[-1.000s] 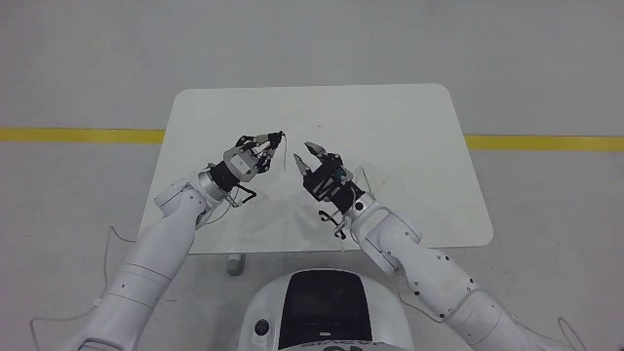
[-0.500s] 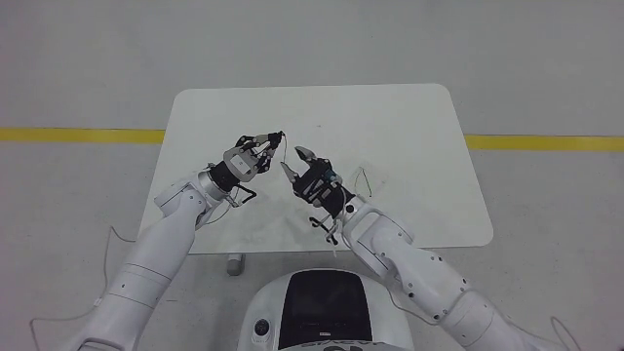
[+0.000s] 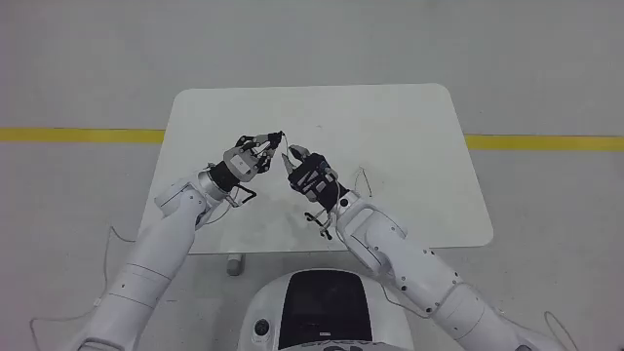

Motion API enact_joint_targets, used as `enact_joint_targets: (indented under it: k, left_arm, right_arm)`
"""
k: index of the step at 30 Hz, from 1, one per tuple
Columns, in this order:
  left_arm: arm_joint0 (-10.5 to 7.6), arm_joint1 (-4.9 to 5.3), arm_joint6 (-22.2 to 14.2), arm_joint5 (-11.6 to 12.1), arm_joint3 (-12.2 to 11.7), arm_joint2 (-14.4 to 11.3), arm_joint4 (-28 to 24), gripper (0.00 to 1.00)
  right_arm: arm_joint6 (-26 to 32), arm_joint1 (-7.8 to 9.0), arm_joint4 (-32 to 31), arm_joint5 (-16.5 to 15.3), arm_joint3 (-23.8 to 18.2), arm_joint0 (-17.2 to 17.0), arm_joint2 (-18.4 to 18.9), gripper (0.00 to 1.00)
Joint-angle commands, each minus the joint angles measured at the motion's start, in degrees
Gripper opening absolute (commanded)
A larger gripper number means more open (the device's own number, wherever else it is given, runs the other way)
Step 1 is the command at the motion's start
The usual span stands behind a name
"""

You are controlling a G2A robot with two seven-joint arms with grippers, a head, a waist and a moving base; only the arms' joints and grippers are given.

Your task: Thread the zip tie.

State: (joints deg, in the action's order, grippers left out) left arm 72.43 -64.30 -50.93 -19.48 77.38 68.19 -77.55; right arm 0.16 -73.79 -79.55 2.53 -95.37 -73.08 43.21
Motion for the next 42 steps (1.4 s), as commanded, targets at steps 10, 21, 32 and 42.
enact_joint_targets:
  k: [10, 21, 32, 42]
  left_arm:
    - [0.0, 0.0, 0.0, 0.0, 0.0, 0.0, 0.0, 0.0]
    - [0.0, 0.0, 0.0, 0.0, 0.0, 0.0, 0.0, 0.0]
    - [0.0, 0.0, 0.0, 0.0, 0.0, 0.0, 0.0, 0.0]
    - [0.0, 0.0, 0.0, 0.0, 0.0, 0.0, 0.0, 0.0]
  right_arm:
    - [-1.31, -0.32, -5.03, 0.43, -0.33, -1.21, 0.9, 0.0]
    - [-1.45, 0.71, -10.41, -2.09, -0.91, -1.87, 1.64, 0.0]
    - [-0.72, 2.79, -10.41, 0.18, -0.76, -0.34, -0.65, 0.0]
    - [-0.44, 4.64, -10.41, 3.2, -2.48, -2.26, 0.7, 0.0]
